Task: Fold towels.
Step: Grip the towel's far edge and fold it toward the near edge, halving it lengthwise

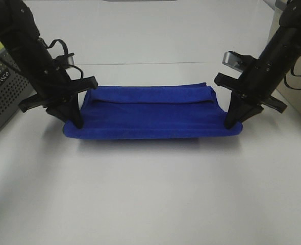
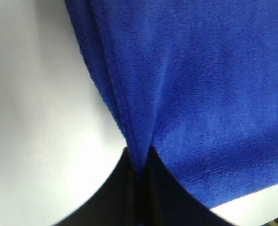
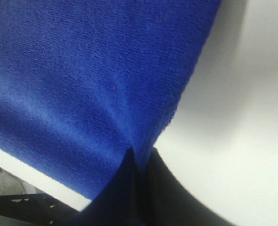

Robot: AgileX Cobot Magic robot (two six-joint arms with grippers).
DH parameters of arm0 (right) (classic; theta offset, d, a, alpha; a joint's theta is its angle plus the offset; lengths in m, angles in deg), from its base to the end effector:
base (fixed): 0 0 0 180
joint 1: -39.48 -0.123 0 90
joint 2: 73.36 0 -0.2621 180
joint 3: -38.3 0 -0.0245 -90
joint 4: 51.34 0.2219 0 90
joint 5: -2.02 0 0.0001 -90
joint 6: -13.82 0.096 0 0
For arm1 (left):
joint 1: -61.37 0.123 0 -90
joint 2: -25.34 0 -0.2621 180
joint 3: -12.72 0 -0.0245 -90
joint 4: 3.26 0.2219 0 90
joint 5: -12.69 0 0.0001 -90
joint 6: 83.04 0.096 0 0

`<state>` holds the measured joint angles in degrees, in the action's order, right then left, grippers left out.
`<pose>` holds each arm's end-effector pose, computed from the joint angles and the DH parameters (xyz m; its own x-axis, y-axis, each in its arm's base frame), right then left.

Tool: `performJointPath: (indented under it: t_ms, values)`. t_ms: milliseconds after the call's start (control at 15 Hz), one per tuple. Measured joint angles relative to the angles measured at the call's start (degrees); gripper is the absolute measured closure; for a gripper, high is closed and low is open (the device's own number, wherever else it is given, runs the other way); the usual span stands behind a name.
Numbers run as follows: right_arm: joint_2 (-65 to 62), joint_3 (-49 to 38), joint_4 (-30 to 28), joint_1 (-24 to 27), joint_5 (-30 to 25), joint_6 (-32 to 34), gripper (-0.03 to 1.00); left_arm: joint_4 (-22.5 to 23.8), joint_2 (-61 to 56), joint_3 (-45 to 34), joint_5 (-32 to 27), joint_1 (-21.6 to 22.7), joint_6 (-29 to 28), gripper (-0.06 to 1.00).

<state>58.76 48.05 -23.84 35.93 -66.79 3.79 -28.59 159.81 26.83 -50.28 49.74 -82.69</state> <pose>0.3598 0.0637 0.1337 -0.9863 -0.0513 0.1570 0.0204 0.9055 0.4238 0.3706 -0.1137 0.1303 -0.9955 0.0120 0.0935 -0.0235 0.9288 -0.3697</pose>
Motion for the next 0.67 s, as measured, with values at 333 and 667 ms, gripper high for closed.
performJointPath:
  t_ms: [333, 667]
  values:
    - [-4.07, -10.60, 2.06, 0.00, 4.87, -3.04, 0.95, -1.32, -5.10, -12.43, 4.64, -0.11, 0.00, 0.93]
    - [-3.32, 0.17, 5.96, 0.00, 7.79, -5.96, 0.95, -4.58, -4.93, -6.36, 9.28, -0.11, -0.34, 0.93]
